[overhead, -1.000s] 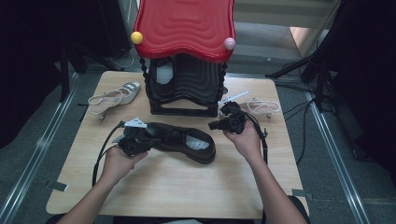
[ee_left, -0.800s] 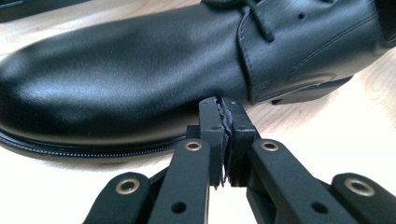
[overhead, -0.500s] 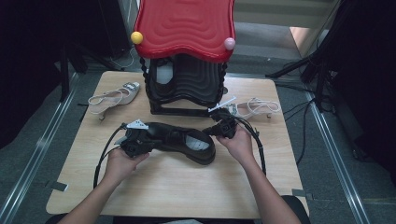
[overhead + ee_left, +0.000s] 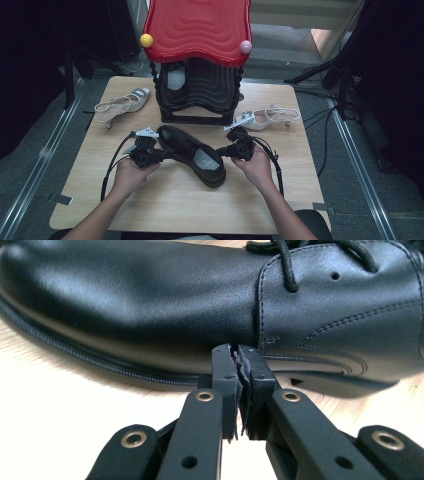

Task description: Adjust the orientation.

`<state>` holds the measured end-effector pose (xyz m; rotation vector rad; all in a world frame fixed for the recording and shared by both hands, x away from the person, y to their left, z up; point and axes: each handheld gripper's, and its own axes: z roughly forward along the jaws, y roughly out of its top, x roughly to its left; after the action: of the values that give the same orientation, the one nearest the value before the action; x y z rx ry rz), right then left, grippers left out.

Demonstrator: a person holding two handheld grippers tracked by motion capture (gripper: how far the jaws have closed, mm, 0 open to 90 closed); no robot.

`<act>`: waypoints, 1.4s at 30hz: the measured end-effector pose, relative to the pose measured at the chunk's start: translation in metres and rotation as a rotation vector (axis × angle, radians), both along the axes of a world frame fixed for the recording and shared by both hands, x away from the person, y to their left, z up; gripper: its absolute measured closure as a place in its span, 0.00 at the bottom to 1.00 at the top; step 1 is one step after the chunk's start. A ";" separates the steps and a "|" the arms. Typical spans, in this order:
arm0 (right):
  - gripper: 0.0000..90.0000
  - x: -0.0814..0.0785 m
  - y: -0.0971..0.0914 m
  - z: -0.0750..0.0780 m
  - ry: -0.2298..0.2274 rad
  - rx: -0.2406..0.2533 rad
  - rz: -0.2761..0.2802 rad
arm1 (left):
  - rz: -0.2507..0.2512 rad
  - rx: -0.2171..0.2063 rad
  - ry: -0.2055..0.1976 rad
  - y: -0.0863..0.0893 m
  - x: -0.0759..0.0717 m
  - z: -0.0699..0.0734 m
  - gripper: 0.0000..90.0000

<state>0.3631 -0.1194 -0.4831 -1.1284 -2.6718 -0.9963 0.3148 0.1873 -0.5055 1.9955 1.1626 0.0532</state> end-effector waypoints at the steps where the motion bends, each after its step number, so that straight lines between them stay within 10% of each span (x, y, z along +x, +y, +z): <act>1: 1.00 -0.002 0.000 0.000 -0.004 0.005 -0.003 | -0.002 -0.001 0.002 0.000 0.000 0.000 0.97; 42: 0.96 -0.050 -0.008 -0.008 -0.019 0.072 -0.153 | -0.029 -0.017 0.034 -0.019 0.024 -0.003 0.96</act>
<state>0.3128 -0.1277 -0.4911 -1.3311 -2.5732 -1.1222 0.3391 0.1687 -0.5082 2.0046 1.1512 -0.0058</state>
